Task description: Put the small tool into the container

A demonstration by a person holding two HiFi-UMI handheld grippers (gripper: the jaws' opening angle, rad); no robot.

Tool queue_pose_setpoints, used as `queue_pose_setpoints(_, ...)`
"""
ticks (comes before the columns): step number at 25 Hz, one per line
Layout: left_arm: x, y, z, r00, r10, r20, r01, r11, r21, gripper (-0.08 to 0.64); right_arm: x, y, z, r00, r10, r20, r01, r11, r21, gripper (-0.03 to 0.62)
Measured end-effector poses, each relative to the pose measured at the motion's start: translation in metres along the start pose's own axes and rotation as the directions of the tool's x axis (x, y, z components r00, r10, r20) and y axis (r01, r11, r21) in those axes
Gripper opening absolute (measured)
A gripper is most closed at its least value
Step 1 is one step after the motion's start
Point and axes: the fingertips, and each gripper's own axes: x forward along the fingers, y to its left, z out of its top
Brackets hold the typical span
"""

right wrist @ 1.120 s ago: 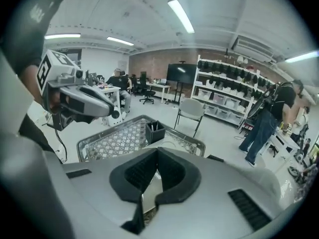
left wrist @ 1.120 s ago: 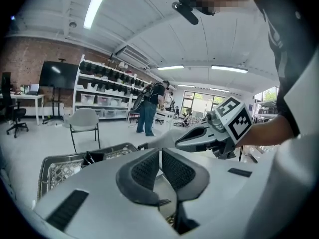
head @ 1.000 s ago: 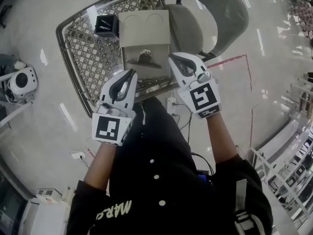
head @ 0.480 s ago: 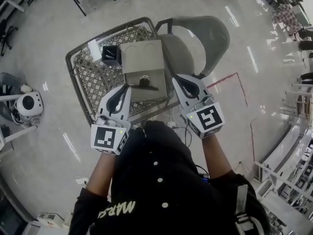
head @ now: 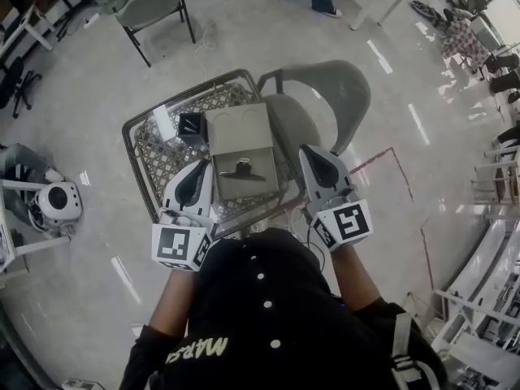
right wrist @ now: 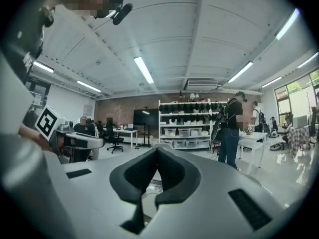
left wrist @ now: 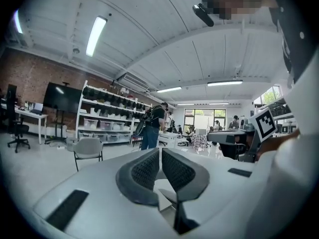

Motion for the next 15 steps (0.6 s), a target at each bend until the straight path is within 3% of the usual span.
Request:
queue_pose_setpoints(9, -0.018, 0.013, 0.026, 0.996, 0.06, 0.061, -0.06, 0.998, 0.008, 0.04, -0.015, -0.022, 0.021, 0.984, -0.121, 0.131, 0.115, 0.992, 0.053, 0.014)
queue_pose_setpoints(15, -0.025, 0.02, 0.034, 0.992, 0.099, 0.079, -0.101, 0.995, 0.017, 0.04, -0.016, -0.026, 0.026, 0.975, -0.15, 0.161, 0.142, 0.988, 0.06, 0.014)
